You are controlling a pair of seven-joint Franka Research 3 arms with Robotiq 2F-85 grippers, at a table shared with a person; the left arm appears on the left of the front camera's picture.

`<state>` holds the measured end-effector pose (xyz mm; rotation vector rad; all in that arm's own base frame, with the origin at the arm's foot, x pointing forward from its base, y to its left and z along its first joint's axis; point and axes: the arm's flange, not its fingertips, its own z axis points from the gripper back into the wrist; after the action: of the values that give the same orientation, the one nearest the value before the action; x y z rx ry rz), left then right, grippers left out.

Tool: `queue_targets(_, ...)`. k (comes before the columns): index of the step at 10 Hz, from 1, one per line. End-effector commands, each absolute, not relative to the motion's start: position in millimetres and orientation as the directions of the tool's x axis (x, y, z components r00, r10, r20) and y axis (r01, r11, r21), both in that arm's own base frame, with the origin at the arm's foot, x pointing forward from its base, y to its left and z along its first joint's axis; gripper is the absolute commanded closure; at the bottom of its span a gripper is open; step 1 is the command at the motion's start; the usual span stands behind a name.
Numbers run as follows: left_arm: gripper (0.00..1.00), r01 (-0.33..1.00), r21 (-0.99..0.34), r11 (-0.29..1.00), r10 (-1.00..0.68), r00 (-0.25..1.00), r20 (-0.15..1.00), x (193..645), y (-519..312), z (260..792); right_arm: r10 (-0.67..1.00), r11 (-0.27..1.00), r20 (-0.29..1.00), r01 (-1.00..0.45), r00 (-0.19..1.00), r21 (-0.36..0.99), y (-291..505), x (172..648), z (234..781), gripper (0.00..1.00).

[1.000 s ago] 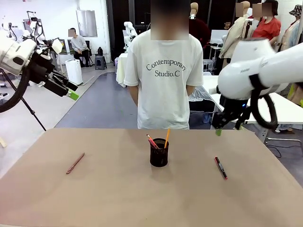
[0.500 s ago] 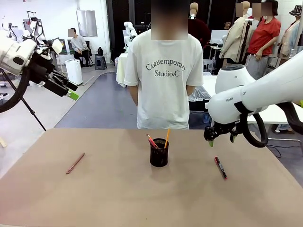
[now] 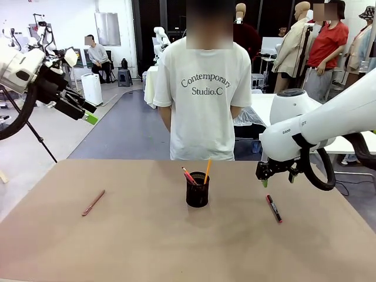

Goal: Place the pens into the pen holder.
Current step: Pick up a writing instrument from the table and place it into the Pen holder.

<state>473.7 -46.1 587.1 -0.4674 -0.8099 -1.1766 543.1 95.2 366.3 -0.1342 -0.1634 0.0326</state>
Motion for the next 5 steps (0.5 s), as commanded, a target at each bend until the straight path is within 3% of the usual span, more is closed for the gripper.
queue_targets(1, 0.0, 0.935, 0.088, 0.342, -0.629, 0.158, 0.761, 473.5, -45.0, 588.4, 0.049, 0.989, 0.158, -0.026, 0.986, -0.143, 97.9, 543.6, 372.2, 0.0)
queue_targets(5, 0.0, 0.935, 0.088, 0.342, -0.629, 0.158, 0.761, 473.5, -45.0, 588.4, 0.049, 0.999, 0.114, -0.048, 0.992, -0.014, 90.7, 565.8, 341.2, 0.0)
